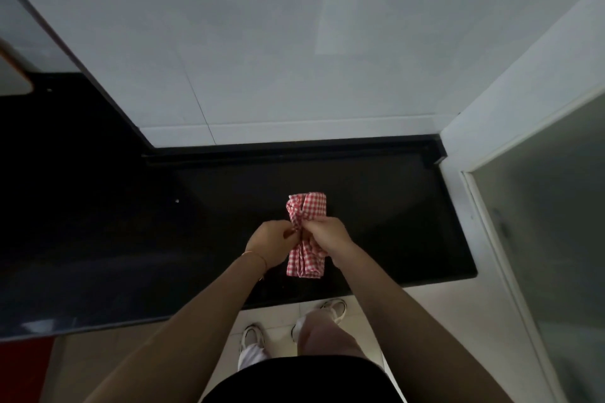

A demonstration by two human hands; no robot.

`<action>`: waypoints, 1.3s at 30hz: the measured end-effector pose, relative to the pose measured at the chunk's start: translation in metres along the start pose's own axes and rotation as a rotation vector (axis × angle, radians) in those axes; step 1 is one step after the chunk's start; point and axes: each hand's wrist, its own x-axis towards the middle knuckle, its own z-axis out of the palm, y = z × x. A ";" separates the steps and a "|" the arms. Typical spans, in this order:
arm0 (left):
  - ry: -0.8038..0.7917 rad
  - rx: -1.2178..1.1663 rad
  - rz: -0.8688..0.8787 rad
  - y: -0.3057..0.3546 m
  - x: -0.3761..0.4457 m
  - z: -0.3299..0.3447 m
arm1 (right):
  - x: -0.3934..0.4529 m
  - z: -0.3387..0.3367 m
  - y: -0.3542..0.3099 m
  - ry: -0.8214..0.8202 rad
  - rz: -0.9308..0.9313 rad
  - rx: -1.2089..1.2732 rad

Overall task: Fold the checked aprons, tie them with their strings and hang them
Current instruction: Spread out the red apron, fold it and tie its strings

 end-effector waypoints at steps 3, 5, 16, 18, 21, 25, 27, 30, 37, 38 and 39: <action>-0.043 -0.106 -0.015 0.003 0.002 0.002 | -0.001 0.005 0.000 0.068 0.176 0.311; -0.074 -0.161 -0.008 0.006 0.000 0.002 | 0.000 0.006 -0.003 0.082 0.226 0.384; 0.095 0.096 0.216 0.022 -0.023 -0.044 | -0.039 0.010 -0.059 0.049 0.194 0.565; 0.142 0.133 0.259 0.031 -0.028 -0.057 | -0.047 0.010 -0.069 0.058 0.121 0.611; 0.204 0.138 0.315 0.043 -0.039 -0.081 | -0.066 0.013 -0.085 0.063 -0.035 0.679; 0.228 0.053 0.351 0.054 -0.059 -0.111 | -0.095 0.012 -0.104 0.069 -0.281 0.532; 0.232 0.114 0.385 0.067 -0.073 -0.132 | -0.118 0.005 -0.120 0.092 -0.506 0.220; 0.367 0.269 0.443 0.083 -0.098 -0.166 | -0.154 -0.017 -0.146 0.301 -0.883 -0.490; 0.662 0.772 0.820 0.137 -0.131 -0.235 | -0.246 -0.056 -0.188 0.502 -1.219 -0.889; 0.609 0.837 0.801 0.149 -0.137 -0.242 | -0.259 -0.061 -0.193 0.507 -1.260 -0.863; 0.588 0.872 0.800 0.161 -0.141 -0.250 | -0.272 -0.069 -0.197 0.511 -1.284 -0.837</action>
